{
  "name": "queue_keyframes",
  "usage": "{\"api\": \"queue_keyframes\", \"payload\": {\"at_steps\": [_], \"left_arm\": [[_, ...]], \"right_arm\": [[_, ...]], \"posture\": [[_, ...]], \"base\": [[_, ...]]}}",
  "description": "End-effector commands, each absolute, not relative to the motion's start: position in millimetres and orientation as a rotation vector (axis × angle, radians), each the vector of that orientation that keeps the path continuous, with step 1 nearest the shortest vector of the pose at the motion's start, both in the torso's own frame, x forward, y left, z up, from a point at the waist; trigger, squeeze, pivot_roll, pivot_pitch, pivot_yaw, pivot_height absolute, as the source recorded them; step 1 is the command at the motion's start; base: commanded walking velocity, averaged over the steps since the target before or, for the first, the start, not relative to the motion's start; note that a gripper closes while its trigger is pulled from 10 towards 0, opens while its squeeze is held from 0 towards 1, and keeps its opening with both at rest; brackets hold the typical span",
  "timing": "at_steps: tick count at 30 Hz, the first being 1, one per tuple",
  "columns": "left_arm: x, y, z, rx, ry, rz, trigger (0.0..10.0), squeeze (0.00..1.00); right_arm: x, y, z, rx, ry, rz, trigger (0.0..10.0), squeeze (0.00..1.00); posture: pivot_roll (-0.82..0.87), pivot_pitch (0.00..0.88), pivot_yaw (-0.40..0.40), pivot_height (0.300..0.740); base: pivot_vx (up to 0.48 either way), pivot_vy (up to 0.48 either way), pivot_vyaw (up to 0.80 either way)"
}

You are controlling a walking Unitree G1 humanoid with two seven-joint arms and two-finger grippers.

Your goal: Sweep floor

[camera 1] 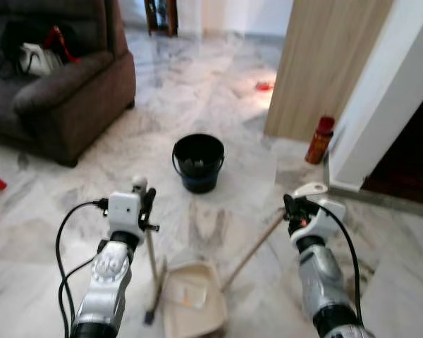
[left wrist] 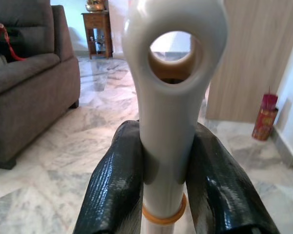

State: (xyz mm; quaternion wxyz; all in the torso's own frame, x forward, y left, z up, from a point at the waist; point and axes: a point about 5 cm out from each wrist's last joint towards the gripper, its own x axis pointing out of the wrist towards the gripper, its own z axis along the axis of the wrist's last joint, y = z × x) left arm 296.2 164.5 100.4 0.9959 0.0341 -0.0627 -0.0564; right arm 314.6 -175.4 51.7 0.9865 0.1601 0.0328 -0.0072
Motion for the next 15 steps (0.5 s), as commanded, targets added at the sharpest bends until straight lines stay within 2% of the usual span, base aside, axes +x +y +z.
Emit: {"api": "queue_keyframes", "payload": {"at_steps": [1,15], "left_arm": [[298.0,169.5,108.3,0.080,-0.158,-0.101,10.0,0.00],[298.0,170.0,108.9,0.080,-0.159,-0.098,10.0,0.00]], "right_arm": [[321.4,-166.0,62.8,0.345,0.019,0.010,10.0,0.00],[321.8,-164.4,62.6,0.355,0.022,0.014,10.0,0.00]], "posture": [[0.03,0.000,-0.016,0.740],[0.03,0.000,-0.017,0.740]], "base": [[0.334,0.000,0.00],[0.337,0.000,0.00]]}}
